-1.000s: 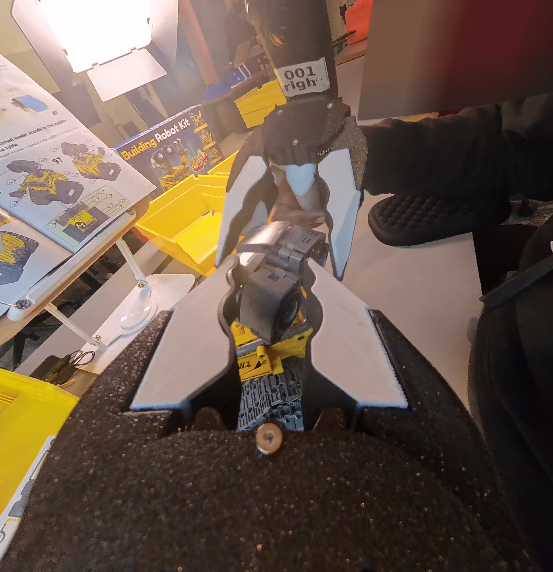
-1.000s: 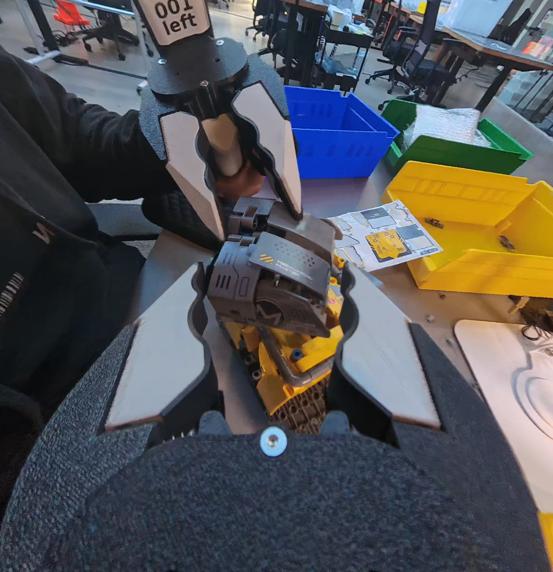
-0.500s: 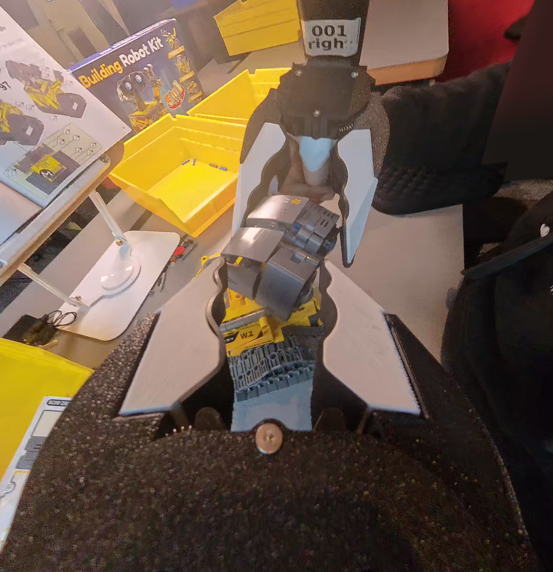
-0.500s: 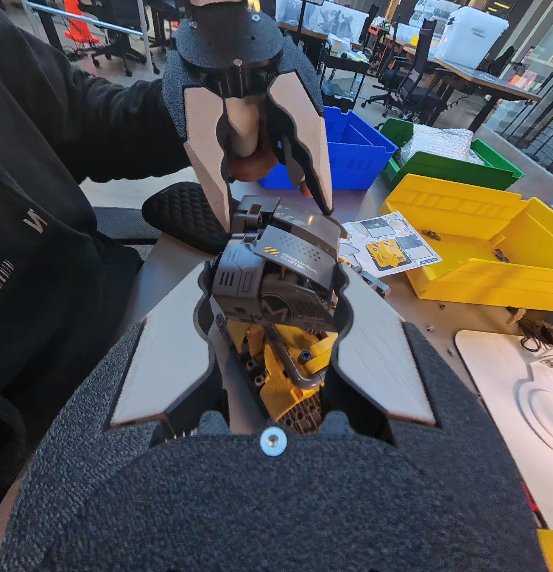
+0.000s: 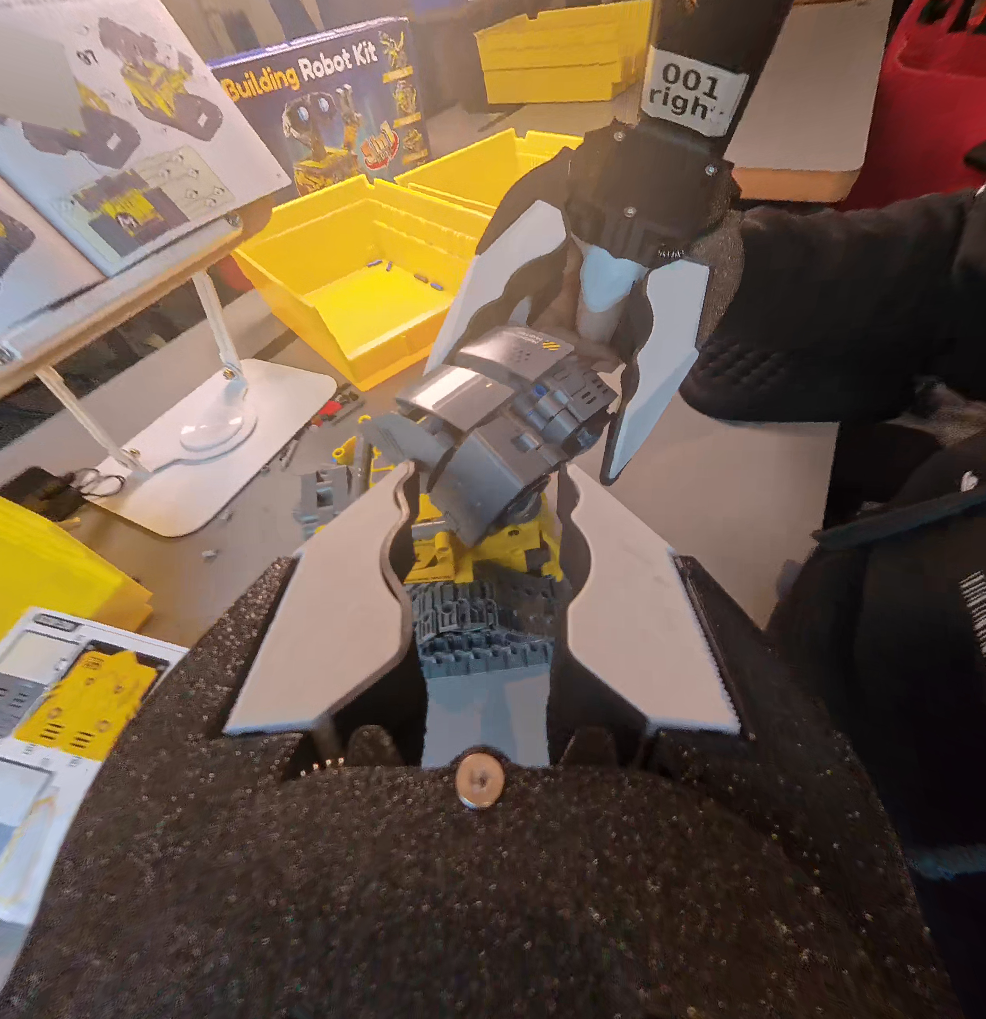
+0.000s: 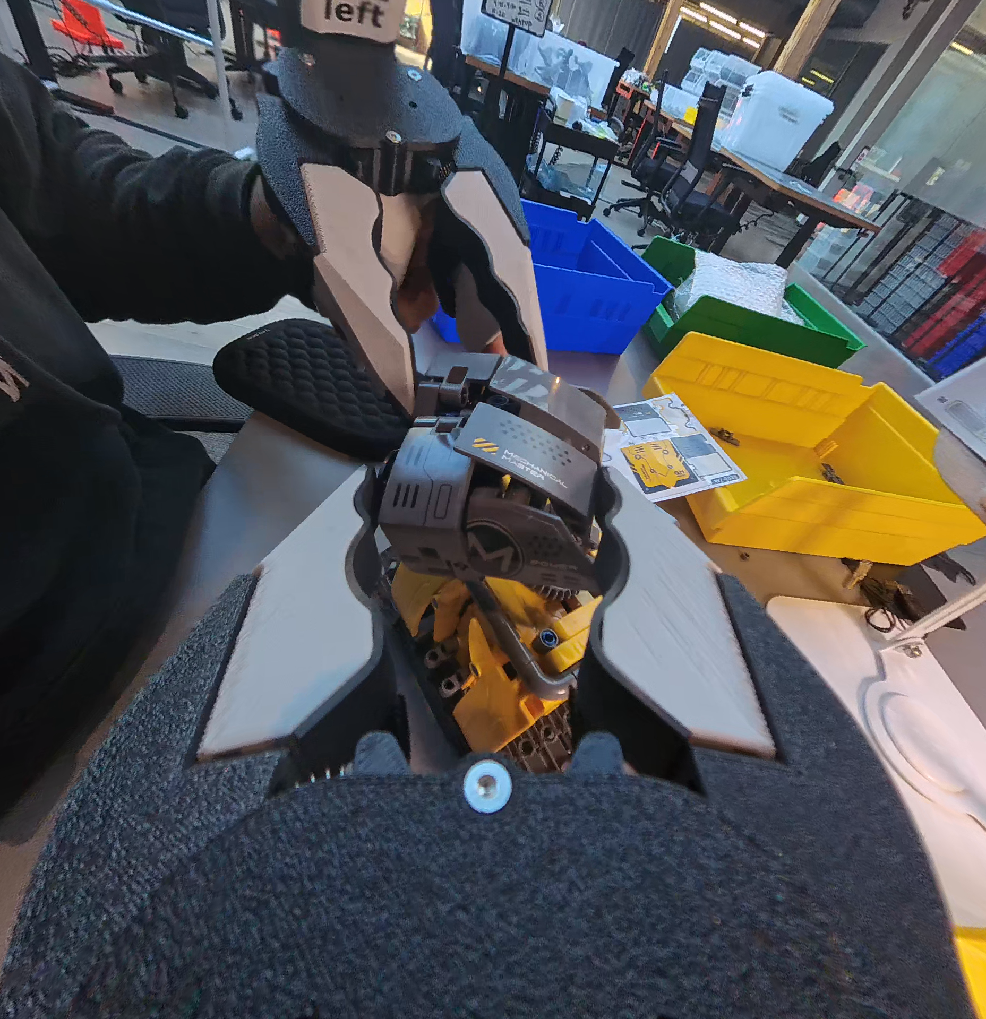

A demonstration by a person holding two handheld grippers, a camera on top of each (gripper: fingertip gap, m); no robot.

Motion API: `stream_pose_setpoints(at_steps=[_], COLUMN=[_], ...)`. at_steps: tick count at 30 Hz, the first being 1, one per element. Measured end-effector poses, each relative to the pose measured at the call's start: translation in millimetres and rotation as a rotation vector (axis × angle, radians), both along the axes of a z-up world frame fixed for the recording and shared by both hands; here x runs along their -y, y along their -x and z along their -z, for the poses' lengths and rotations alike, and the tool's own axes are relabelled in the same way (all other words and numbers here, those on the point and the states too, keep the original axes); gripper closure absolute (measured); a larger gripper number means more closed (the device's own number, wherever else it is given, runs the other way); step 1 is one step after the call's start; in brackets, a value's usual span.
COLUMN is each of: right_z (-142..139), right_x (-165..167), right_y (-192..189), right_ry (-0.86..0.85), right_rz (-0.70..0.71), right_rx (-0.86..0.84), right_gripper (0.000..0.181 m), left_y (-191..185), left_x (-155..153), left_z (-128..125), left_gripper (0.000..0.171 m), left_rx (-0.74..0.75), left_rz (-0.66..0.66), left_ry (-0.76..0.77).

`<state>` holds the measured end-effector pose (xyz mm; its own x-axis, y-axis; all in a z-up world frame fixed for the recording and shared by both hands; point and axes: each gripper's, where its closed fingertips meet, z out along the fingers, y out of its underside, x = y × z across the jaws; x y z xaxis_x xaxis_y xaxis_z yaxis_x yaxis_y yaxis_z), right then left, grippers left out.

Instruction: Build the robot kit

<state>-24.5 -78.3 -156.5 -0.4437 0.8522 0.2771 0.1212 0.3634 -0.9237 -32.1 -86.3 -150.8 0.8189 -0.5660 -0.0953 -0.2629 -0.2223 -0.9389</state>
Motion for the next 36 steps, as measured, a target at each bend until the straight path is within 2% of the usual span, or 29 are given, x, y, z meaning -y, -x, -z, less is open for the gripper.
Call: stream_pose_setpoints(at_steps=[3,11,24,29,30,32,34,36], right_z=[1,1,6,7,7,9,14,16], right_x=[2,2,4,1,0,-2,-2,-6], right_y=[0,-1,-2,-1,0,3,7,9], right_ry=[-0.03,-0.036,-0.178,-0.217,-0.22,-0.283,-0.379,-0.352], right_rz=[0.009,0.071,0.151,0.187,0.195,0.224,0.242,0.257], right_rx=[-0.023,-0.076,-0.169,-0.178,-0.181,-0.188,-0.186,-0.172], right_gripper=[0.103,0.103,0.105,0.105,0.105,0.105,0.104,0.105], left_y=[0,-2,-7,-9,-10,-10,-10,-6], left_x=[1,1,6,5,6,5,2,2], left_z=[6,6,17,18,18,21,30,28], left_gripper=[0.12,0.122,0.128,0.132,0.133,0.157,0.163,0.168], left_rx=[0.102,0.208,0.658,0.88,0.93,1.074,1.152,1.167], left_rz=[0.008,-0.021,0.015,0.009,0.014,0.021,-0.008,0.003], left_ry=[0.038,-0.015,0.113,0.17,0.176,0.197,0.196,0.171])
